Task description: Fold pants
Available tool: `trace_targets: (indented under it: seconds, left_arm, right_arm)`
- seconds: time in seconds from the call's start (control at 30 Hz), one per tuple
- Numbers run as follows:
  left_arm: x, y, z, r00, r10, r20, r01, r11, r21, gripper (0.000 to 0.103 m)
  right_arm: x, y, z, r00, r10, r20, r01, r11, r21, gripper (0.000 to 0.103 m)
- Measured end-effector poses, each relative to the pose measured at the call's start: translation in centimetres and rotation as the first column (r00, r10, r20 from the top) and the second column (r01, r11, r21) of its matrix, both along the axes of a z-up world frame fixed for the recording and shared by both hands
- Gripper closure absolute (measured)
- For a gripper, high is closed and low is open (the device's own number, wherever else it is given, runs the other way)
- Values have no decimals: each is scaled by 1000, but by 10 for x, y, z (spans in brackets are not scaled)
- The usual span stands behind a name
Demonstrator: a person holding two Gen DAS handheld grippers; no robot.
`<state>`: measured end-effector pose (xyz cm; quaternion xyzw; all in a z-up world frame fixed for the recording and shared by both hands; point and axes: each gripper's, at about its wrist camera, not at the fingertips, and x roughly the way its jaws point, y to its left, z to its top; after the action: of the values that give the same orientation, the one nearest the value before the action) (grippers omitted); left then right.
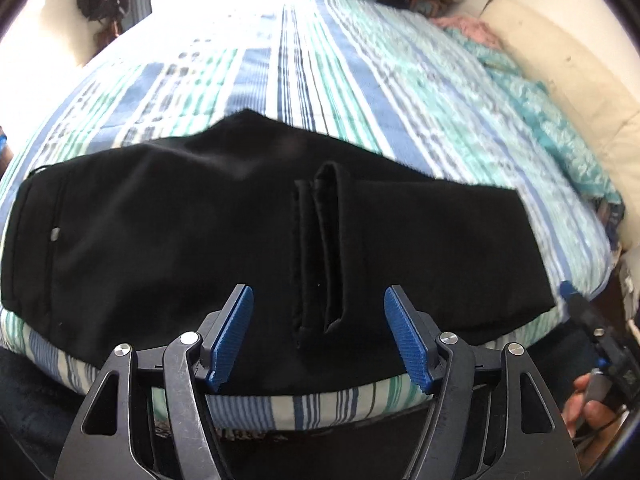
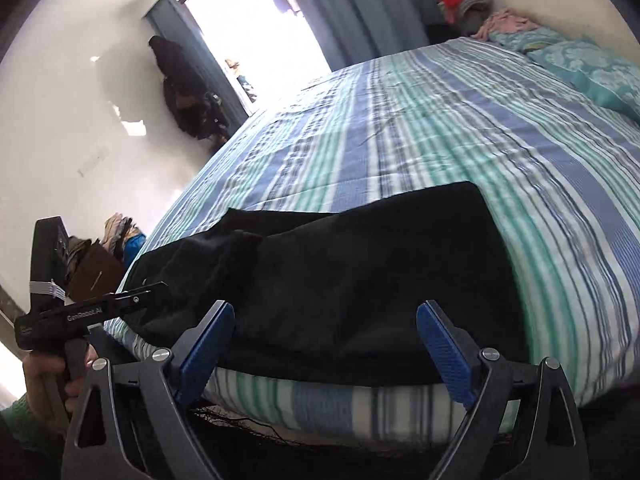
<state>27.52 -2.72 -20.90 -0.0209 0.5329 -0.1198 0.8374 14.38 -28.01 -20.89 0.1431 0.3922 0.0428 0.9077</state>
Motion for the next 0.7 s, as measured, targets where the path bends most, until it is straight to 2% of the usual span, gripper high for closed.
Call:
trace_targets:
  seconds: [0.03,0.07,0.1,0.13,0.17,0.27,0.3,0.33,0.37,0.4,0.43,0.47,0.53,0.63,0.7]
  left_arm:
    - [10,-8,-15,999,11,-31,-9,999,40,44]
    - [15,-11,-26,998,23,-56,-20,998,53,60]
    - [16,-9,-31,997,34,-71,-33,999,15,79]
    - [13,-5,-27,997,58,-49,-58,998,-1,85]
    - [9,-4,-21,998,54,-27,-55,998,-6,86]
    - [2,-7,-22,1000,22,1,-22,999,37,85]
    - [3,-8,-26,1000,21,5,-21,999,50,80]
    - [4,-8,-29,1000,29,5,-29,998,60,74]
    - [3,-8,-30,999,38,8,-39,997,63,72]
    - [3,-8,-30,999,40,12,-41,997,64,68]
    - [3,-9,-30,999,38,19,-39,997,73,67]
    - [2,-9,-30,999,32,27,-34,996,81,65]
    - [0,-8,-29,999,29,38,-32,995,91,57]
    - [-2,-4,-31,998,49,41,-53,995,79,50]
    - [-4,-3,-31,998,51,39,-54,996,75,49]
  right_arm:
    - [-2,-10,2,999,-35,3,35,999,18,11]
    - [-6,-20,7,998,-65,17,65,997,29,11]
    - [-7,-26,15,995,-88,38,87,996,25,11]
    - [-8,-30,21,992,-106,61,106,994,9,11]
    - [-10,-35,28,989,-123,86,125,992,-16,11]
    - [-9,-39,40,984,-135,119,146,985,-89,12]
    - [-2,-40,35,988,-125,92,134,985,-109,20]
    - [9,-41,24,993,-111,42,116,986,-116,29]
    - [22,-44,7,995,-97,-31,93,990,-107,50]
    - [36,-46,-16,986,-87,-141,74,993,-92,55]
    - [46,-48,-42,961,-86,-263,65,994,-86,56]
    - [44,-49,-46,962,-92,-258,68,993,-99,58]
    - [47,-46,-29,960,-109,-257,77,988,-132,59]
    - [58,-45,7,976,-136,-168,109,980,-164,59]
    - [78,-45,22,982,-126,-141,101,980,-174,58]
